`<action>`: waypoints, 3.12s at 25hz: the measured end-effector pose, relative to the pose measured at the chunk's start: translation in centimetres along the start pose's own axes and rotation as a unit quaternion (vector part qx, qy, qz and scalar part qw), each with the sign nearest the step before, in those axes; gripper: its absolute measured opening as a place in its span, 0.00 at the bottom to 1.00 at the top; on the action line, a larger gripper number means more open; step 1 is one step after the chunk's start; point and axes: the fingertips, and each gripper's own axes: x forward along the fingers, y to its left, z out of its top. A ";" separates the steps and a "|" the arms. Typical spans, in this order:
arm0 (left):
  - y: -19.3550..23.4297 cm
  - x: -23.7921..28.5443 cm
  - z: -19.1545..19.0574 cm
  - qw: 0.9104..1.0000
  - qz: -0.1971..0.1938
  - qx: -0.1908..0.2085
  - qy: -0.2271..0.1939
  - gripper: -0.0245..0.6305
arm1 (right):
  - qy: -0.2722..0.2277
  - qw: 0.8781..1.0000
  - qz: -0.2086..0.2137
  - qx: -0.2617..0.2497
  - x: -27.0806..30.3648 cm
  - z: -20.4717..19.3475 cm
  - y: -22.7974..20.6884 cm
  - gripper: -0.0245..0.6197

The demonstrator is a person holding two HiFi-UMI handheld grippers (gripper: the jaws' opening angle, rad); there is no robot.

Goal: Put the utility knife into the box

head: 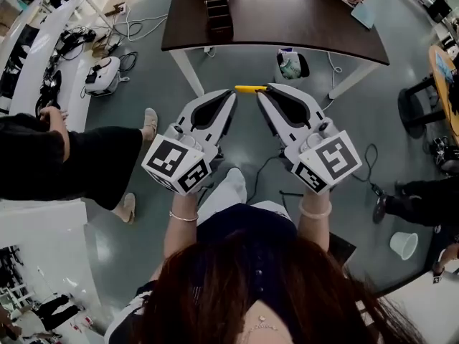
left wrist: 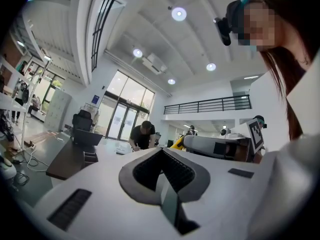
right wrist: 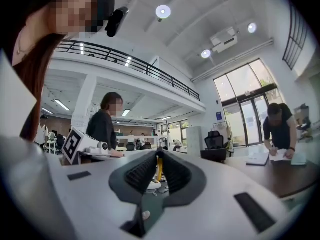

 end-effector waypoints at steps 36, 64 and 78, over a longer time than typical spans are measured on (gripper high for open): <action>29.2 22.3 1.8 0.995 0.102 -0.018 0.007 0.04 | 0.016 0.998 0.063 0.006 27.4 -1.6 -26.8 0.11; 37.4 26.7 -6.0 0.987 0.075 -0.114 0.090 0.04 | 0.156 0.982 0.010 0.106 33.0 -13.2 -32.6 0.11; 39.5 25.6 -13.3 0.977 0.082 -0.154 0.122 0.04 | 0.225 0.964 -0.012 0.141 33.9 -24.1 -31.3 0.11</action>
